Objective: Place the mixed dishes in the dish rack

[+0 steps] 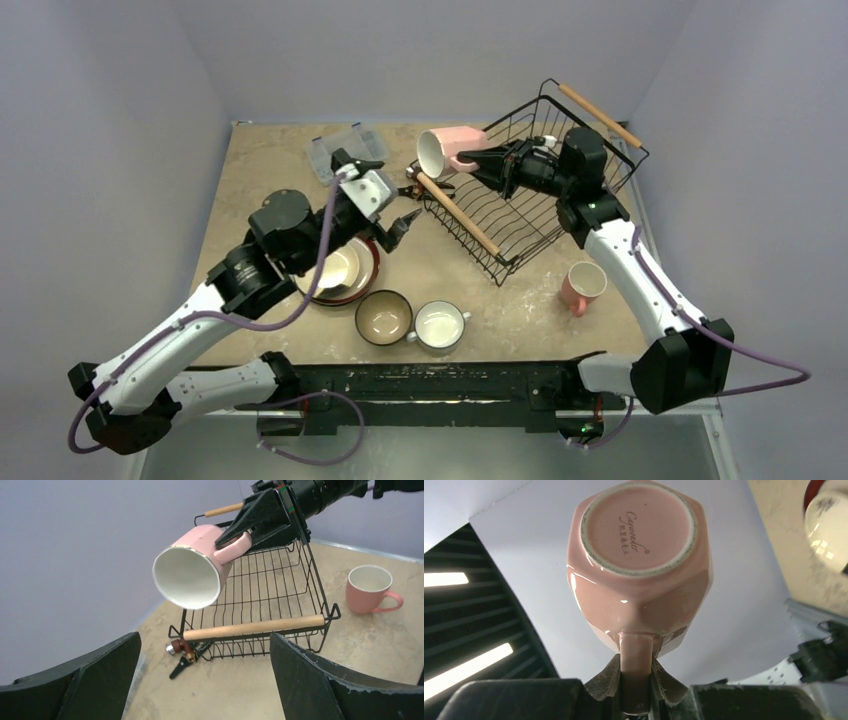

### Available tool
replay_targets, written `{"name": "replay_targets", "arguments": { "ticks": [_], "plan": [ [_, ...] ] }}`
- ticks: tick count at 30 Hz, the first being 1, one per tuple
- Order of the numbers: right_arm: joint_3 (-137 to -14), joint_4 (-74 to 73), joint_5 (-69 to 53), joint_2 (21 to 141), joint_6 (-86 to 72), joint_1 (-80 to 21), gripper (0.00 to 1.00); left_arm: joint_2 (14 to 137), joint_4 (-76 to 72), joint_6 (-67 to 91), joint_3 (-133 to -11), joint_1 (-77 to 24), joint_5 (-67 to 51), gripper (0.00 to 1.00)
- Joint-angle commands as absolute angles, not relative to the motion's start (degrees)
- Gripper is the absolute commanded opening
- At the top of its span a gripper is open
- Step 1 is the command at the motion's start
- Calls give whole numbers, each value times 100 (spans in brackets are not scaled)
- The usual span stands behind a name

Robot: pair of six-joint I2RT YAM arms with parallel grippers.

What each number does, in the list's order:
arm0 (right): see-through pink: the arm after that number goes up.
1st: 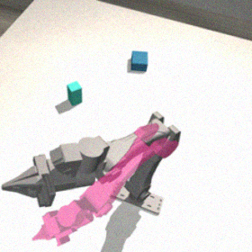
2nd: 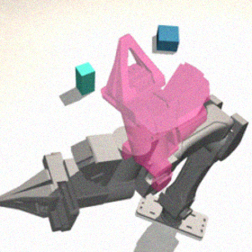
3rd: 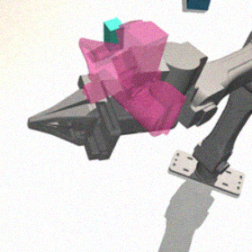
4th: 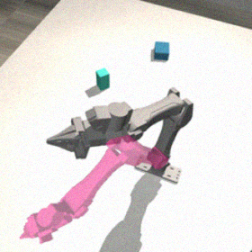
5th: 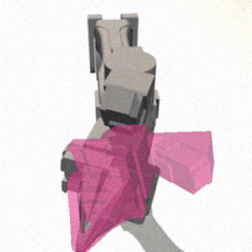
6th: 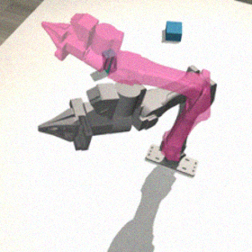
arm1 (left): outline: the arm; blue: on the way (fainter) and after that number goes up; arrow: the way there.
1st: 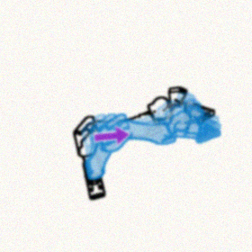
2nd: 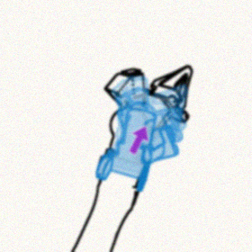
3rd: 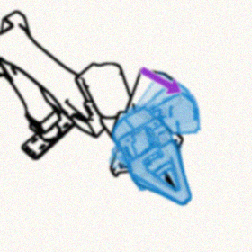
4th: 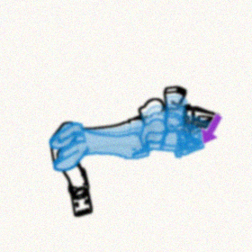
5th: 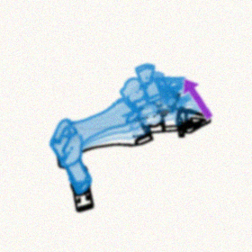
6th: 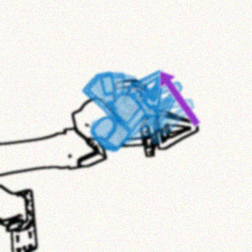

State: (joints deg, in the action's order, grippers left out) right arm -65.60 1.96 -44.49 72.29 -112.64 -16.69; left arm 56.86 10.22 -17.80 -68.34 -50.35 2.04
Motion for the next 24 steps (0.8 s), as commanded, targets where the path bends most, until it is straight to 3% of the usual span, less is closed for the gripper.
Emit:
{"name": "replay_targets", "arguments": {
  "ticks": [1, 6, 13, 24],
  "plan": [
    [-7414, 285, -4159, 7598, -9742, -1354, 0, 5353, 2537, -103, -7520, -5054, 1372, 100],
    [-8509, -1217, -3333, 8372, -7341, -1257, 0, 5306, 4330, 1252, -8188, -5054, 1983, 100],
    [-9515, -2326, -1144, 9099, -4451, -1251, 0, 4954, 5042, 1999, -8089, -5054, 1794, 100],
    [-9096, -1818, 1514, 9548, -2521, -1255, 0, 4507, 5391, 2550, -7797, -5054, 1768, 98]
  ]
}}
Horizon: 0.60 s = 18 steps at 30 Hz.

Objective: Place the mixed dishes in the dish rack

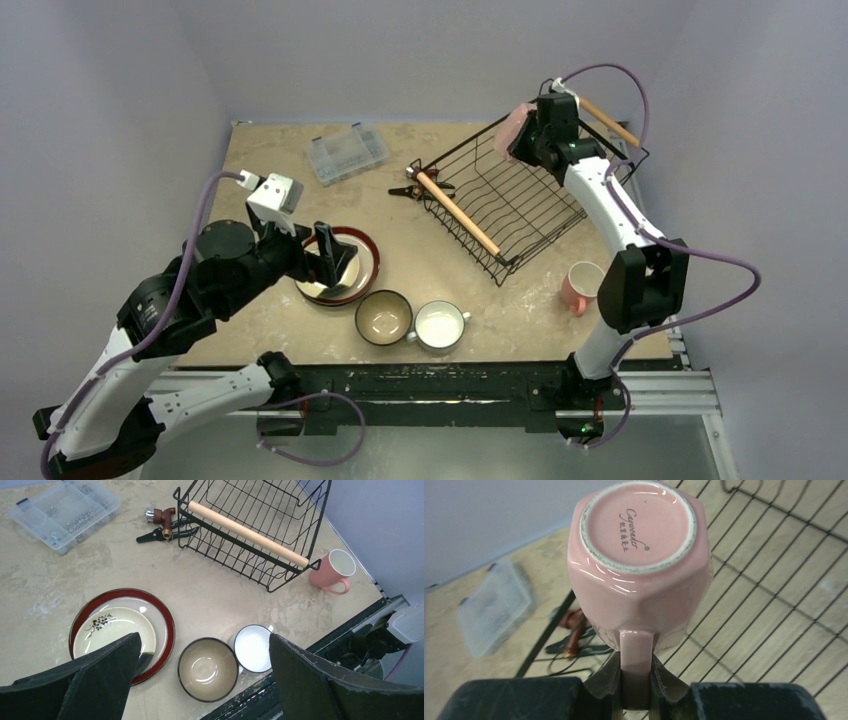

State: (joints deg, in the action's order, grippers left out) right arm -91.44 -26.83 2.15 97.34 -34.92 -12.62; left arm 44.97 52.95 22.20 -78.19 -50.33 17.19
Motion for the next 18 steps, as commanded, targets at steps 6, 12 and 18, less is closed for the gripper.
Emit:
{"name": "replay_targets", "arguments": {
  "ticks": [6, 12, 18],
  "plan": [
    [-8731, -1068, 2265, 9891, -2141, -1258, 0, 4848, 5753, 2649, -8161, -5054, 1591, 96],
    [-8608, -346, 2696, 10423, -2094, -1255, 0, 4916, 5907, 2729, -8387, -5054, 1560, 95],
    [-8734, -40, 2993, 10976, -2098, -1251, 0, 4807, 6202, 2769, -8389, -5054, 1834, 95]
  ]
}}
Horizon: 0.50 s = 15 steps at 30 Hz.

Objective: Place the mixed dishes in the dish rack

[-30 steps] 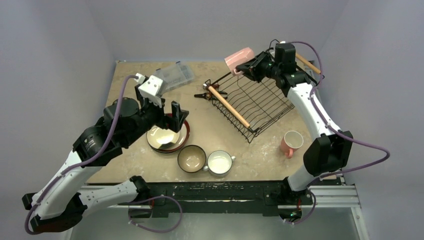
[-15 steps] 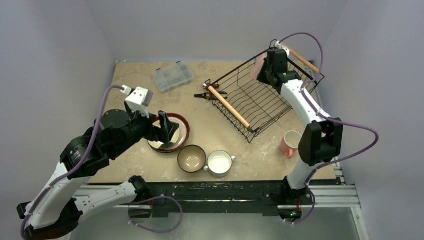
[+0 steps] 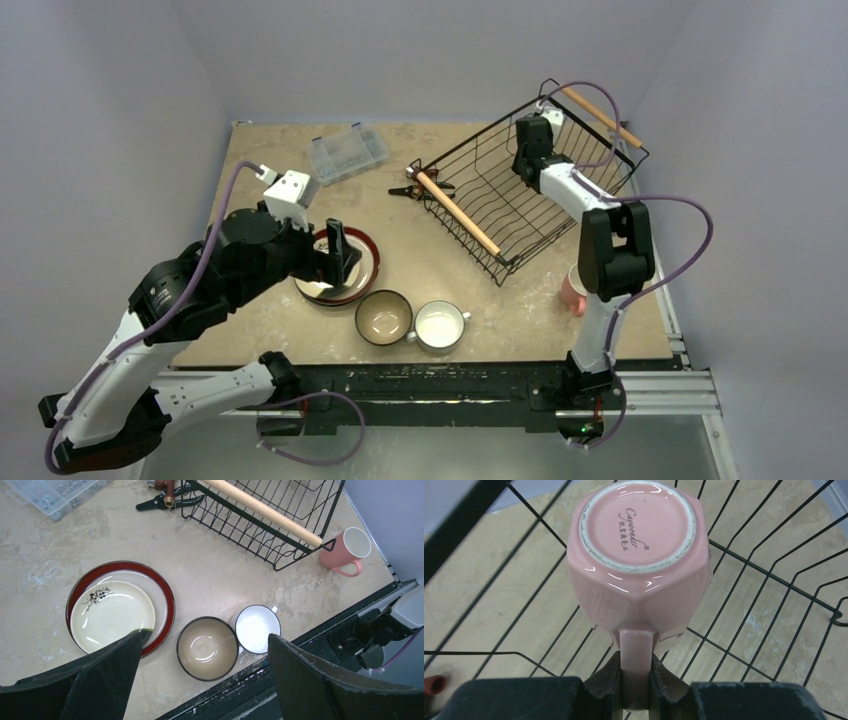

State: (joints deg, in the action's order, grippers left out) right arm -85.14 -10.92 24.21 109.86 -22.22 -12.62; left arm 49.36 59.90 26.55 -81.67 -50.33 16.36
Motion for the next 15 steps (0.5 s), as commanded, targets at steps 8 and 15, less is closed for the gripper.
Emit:
{"name": "replay_targets", "arguments": {
  "ticks": [8, 15],
  "plan": [
    [-8765, 523, 3406, 11436, -1932, -1251, 0, 4945, 6180, 2489, -8388, -5055, 2045, 95],
    [-8859, 808, 3614, 11768, -1873, -1253, 0, 5160, 6135, 2198, -8481, -5054, 2084, 95]
  ]
}}
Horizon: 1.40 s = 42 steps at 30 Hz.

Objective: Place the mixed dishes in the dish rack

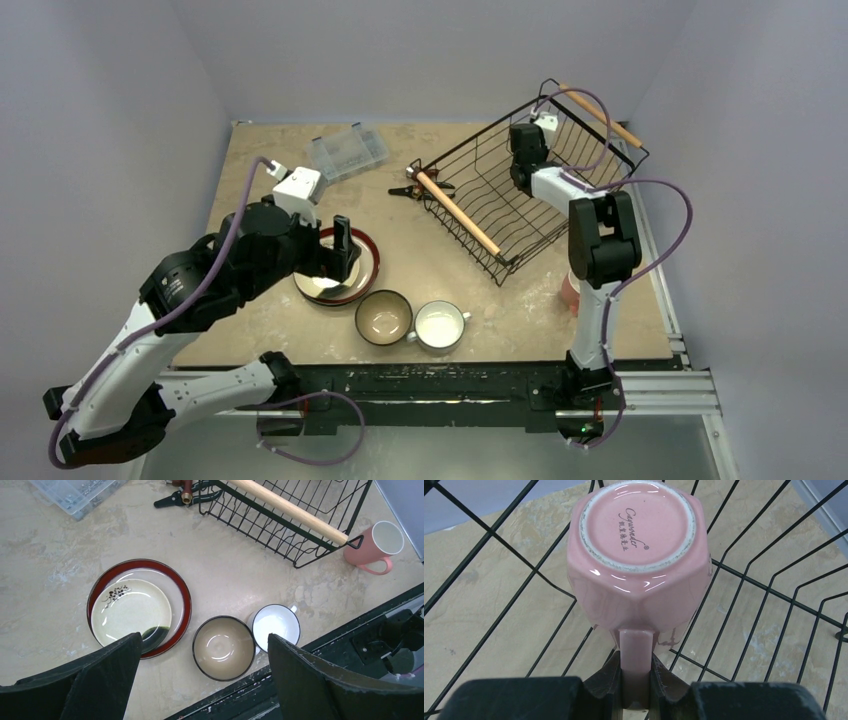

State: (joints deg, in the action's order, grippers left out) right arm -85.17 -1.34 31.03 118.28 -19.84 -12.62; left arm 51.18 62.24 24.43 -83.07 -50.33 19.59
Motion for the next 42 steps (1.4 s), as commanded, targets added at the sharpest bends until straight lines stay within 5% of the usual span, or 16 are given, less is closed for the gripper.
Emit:
{"name": "replay_targets", "arguments": {
  "ticks": [1, 6, 14, 22, 30, 42],
  "plan": [
    [-8900, 828, 3634, 11827, -1895, -1251, 0, 5159, 6096, 2175, -8439, -5054, 2112, 95],
    [-9171, 893, 3569, 12161, -1826, -1244, 0, 5202, 6088, 2125, -8273, -5056, 2106, 95],
    [-9389, 937, 3715, 12393, -1803, -1217, 16, 5091, 6243, 2338, -8179, -5054, 2065, 95],
    [-9435, 548, 3549, 12307, -1826, -1186, 49, 4874, 6365, 2741, -8151, -5054, 2015, 94],
    [-9751, -1197, 3234, 11465, -2284, -1195, 80, 4688, 6238, 2851, -8031, -5058, 1951, 93],
    [-8288, -3920, 1260, 8244, -3244, -1485, 86, 4856, 5692, 2199, -7751, -5054, 1824, 95]
  ]
}}
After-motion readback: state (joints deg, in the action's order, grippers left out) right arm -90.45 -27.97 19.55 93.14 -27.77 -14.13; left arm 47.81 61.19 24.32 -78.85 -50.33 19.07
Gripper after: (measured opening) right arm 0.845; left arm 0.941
